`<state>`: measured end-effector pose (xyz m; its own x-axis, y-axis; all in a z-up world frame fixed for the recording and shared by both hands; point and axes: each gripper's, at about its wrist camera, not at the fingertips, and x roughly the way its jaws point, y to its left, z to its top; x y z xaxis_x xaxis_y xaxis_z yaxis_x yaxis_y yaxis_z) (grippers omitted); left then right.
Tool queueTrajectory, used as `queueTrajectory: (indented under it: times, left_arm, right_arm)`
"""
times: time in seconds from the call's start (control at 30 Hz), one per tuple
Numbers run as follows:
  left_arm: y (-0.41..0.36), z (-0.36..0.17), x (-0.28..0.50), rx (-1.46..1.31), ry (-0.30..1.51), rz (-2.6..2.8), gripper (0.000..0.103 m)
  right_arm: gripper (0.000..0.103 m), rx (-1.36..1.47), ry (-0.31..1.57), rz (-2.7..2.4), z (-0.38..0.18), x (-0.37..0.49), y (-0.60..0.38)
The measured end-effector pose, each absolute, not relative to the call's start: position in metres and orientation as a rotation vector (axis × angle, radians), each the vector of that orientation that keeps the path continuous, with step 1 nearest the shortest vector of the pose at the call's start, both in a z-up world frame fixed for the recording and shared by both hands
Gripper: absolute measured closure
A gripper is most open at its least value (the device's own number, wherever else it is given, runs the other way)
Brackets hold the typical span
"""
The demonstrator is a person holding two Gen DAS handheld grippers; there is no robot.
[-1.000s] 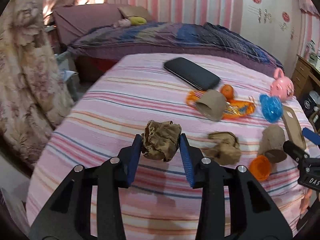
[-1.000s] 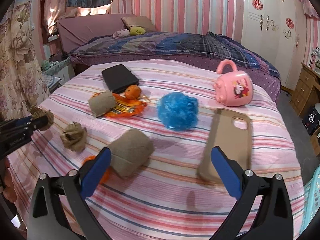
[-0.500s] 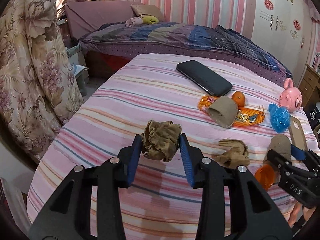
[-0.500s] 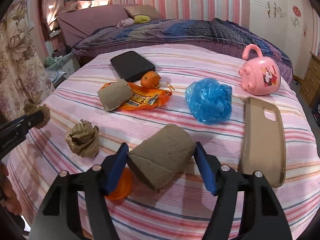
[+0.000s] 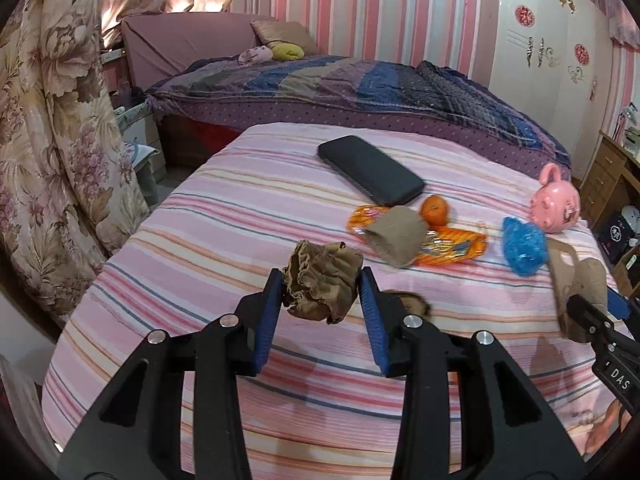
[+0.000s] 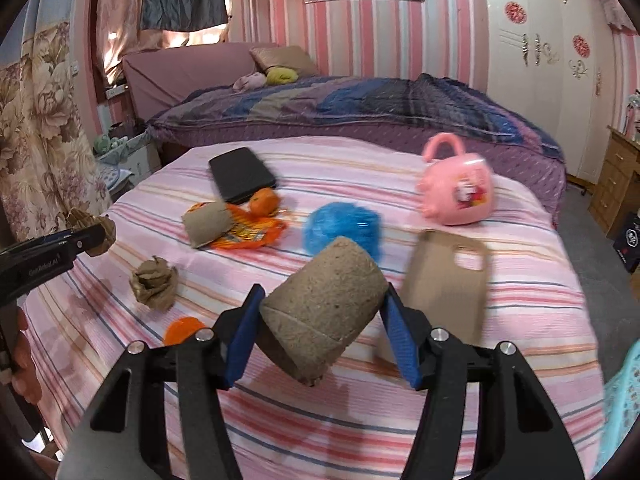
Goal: Collect trash
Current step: 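Carry the brown paper and cardboard tube over the blue basket with both grippers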
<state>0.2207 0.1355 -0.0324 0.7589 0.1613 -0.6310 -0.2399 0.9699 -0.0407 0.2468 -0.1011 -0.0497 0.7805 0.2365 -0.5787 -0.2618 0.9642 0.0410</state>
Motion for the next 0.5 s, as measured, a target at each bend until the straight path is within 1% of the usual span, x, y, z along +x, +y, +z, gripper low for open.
queueTrajectory:
  times: [0.5]
  left_arm:
    - [0.05, -0.024, 0.209, -0.109, 0.625, 0.112, 0.065]
  right_arm:
    - [0.045, -0.024, 0.569, 0.17, -0.031, 0.222, -0.19]
